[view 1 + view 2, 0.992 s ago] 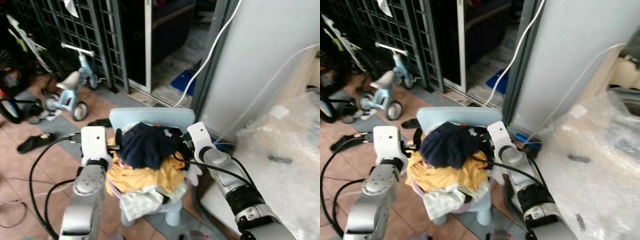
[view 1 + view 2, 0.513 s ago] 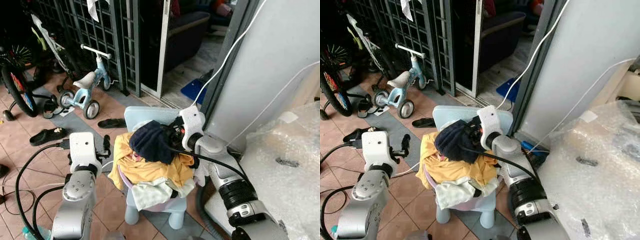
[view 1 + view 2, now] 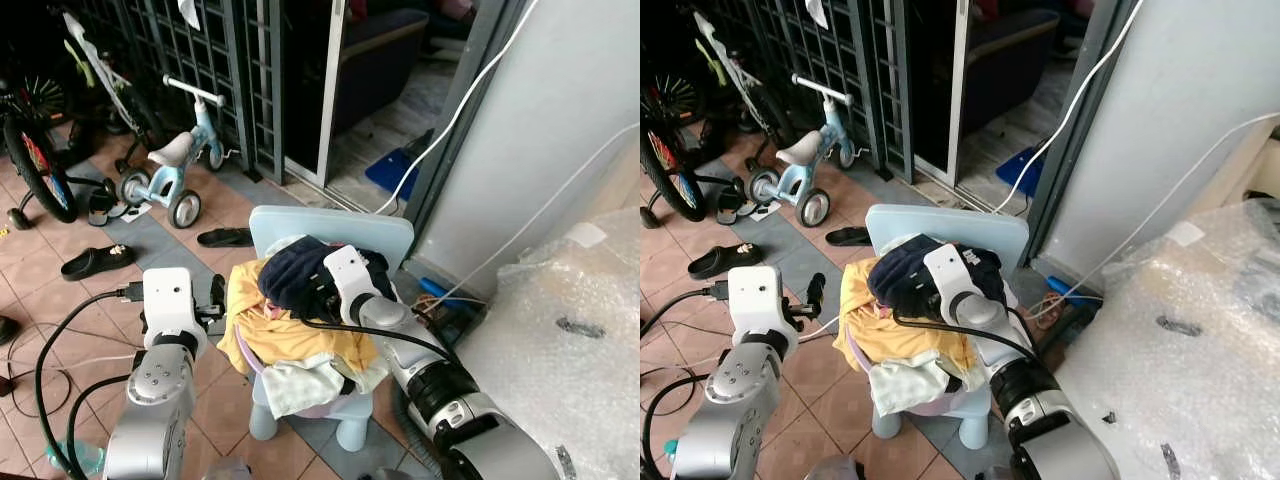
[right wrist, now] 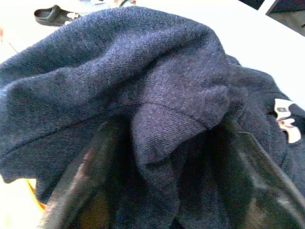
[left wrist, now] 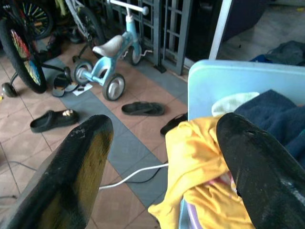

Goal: Clothes washing

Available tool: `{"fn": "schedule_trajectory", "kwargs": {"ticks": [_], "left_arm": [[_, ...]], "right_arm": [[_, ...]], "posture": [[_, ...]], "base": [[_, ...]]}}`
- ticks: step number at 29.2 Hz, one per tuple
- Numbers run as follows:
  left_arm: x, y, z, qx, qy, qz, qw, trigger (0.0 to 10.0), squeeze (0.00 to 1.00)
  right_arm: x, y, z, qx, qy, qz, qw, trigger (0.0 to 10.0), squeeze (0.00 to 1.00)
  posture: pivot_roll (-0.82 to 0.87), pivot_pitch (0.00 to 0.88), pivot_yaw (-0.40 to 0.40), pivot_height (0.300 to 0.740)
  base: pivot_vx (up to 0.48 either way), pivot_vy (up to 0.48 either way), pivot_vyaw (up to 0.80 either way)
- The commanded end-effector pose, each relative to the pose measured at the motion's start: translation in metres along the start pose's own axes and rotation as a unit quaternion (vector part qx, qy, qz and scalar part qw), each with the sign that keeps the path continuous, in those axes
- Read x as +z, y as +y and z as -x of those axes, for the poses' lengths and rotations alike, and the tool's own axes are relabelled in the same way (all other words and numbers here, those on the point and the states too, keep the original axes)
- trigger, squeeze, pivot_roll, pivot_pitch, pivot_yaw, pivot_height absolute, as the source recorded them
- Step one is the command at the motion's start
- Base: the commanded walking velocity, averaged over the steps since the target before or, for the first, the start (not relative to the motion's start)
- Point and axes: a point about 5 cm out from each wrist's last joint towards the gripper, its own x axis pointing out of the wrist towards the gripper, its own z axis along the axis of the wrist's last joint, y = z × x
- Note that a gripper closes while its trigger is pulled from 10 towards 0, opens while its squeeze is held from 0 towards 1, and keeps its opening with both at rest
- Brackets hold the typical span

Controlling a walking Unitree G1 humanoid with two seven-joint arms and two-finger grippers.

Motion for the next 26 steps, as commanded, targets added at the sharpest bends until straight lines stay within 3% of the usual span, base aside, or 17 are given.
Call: {"fn": "schedule_trajectory", "kwargs": {"ticks": [1, 16, 26], "left_arm": [[0.004, -0.001, -0.001, 0.0, -0.007, -0.002, 1.0, 10.0, 0.0], [0.007, -0.007, -0.011, 0.008, -0.019, 0.006, 1.0, 10.0, 0.0], [0.014, -0.01, -0.022, 0.018, -0.041, 0.01, 0.999, 10.0, 0.0]], "right_arm": [[0.004, -0.003, -0.001, -0.011, -0.005, -0.007, 1.0, 0.0, 0.0], [-0.005, -0.012, -0.004, -0.022, 0.004, -0.038, 0.999, 0.0, 0.0], [0.014, -0.017, -0.005, -0.029, -0.042, -0.045, 0.998, 0.0, 0.0]], "posture": [[0.08, 0.004, -0.057, 0.74], [0.08, 0.0, -0.089, 0.74], [0.04, 0.0, -0.074, 0.74]], "base": [[0.0, 0.0, 0.0], [0.0, 0.0, 0.0], [0.0, 0.0, 0.0]]}}
